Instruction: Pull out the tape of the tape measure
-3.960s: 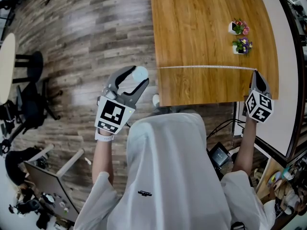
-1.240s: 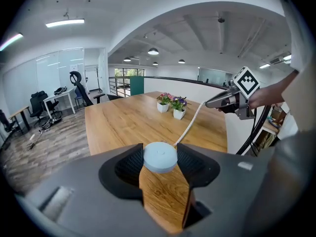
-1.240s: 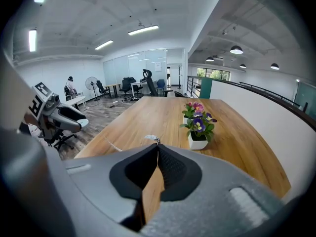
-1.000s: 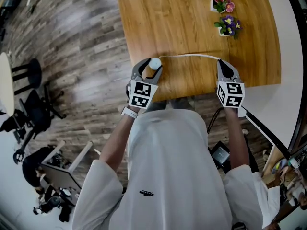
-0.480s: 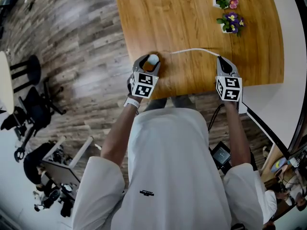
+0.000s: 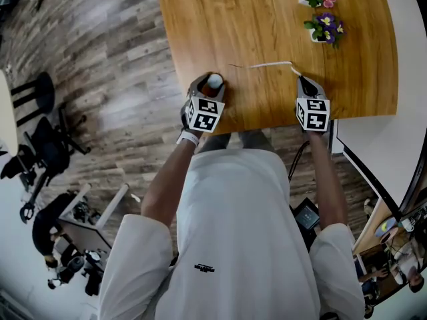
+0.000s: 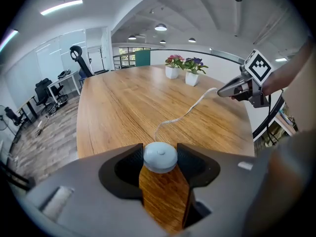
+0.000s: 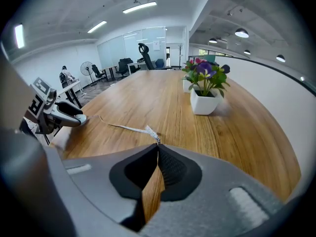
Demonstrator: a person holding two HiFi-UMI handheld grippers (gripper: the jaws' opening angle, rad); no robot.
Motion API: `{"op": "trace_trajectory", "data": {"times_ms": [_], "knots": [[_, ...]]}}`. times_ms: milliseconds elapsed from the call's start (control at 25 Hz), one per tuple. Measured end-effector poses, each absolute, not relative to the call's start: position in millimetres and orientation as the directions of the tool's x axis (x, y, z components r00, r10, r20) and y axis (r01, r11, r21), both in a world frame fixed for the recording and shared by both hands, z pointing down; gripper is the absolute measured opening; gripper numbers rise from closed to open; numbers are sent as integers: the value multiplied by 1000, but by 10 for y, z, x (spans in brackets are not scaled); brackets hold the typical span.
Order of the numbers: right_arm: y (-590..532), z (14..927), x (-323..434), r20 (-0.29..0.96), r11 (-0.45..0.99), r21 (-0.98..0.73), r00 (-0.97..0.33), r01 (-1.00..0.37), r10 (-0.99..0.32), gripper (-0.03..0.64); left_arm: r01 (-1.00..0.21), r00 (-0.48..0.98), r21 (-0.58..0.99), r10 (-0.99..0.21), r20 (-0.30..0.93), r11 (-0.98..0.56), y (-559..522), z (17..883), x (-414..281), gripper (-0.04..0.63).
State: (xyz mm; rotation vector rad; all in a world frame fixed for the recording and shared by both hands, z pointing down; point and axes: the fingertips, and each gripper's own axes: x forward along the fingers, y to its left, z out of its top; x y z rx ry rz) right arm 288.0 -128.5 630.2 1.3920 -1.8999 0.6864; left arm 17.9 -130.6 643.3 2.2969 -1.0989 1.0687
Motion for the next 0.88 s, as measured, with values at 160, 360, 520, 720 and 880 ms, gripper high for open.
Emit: {"op": "trace_trajectory", "data": {"times_ms": [160, 360, 520, 720, 880], "knots": [[-1240, 6546, 2901, 815, 271, -34, -184, -962, -550, 9, -769, 411, 5, -489, 769, -639, -1271, 6454, 237, 238], [-1212, 6679, 2877, 838, 284, -12, -165, -959, -520, 11, -781, 391, -5, -496, 775, -625, -1245, 6515, 206, 238], [-1194, 6688, 2886, 839, 277, -9, -158, -961, -520, 14, -780, 391, -6, -493, 777, -626, -1215, 6574, 176, 238], [-1181, 6667, 2866, 838, 298, 5, -159, -955, -522, 79, -778, 397, 2, -488, 777, -628, -1224, 6568, 174, 241], [-1182, 6644, 2875, 826, 290, -2, -165, -957, -538, 123, -777, 413, 31, -471, 780, -629, -1222, 6590, 202, 288]]}}
